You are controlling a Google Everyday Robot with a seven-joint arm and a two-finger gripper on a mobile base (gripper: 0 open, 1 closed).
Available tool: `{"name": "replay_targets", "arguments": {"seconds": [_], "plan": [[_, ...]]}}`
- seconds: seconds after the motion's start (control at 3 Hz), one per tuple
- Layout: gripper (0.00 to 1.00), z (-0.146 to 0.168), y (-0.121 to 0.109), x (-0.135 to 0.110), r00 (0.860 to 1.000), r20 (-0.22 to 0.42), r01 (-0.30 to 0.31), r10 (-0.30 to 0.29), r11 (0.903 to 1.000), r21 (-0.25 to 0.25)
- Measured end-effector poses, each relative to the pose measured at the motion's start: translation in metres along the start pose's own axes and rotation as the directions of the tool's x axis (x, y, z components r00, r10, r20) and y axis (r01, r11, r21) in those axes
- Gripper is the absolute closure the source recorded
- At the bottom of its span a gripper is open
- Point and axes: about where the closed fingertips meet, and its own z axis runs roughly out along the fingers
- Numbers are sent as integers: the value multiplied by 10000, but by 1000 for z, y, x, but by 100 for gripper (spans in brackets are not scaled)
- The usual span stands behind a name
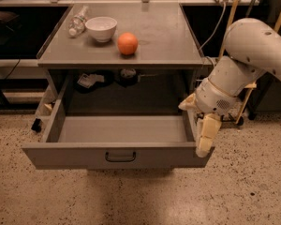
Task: Close top drawer
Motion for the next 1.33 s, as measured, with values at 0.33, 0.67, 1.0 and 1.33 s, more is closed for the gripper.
{"name": "replay_targets", "arguments": {"seconds": [0.33, 0.67, 1.0, 1.33], "plan": [[0, 0, 0, 0, 10000, 0, 0, 0, 10000, 0], [0, -1, 22, -7, 9991, -364, 215, -227, 9992, -343], [0, -6, 85, -14, 9951, -930, 312, -334, 9992, -257], [0, -1, 150, -16, 9883, -1512, -86, 184, 9979, 649]]}}
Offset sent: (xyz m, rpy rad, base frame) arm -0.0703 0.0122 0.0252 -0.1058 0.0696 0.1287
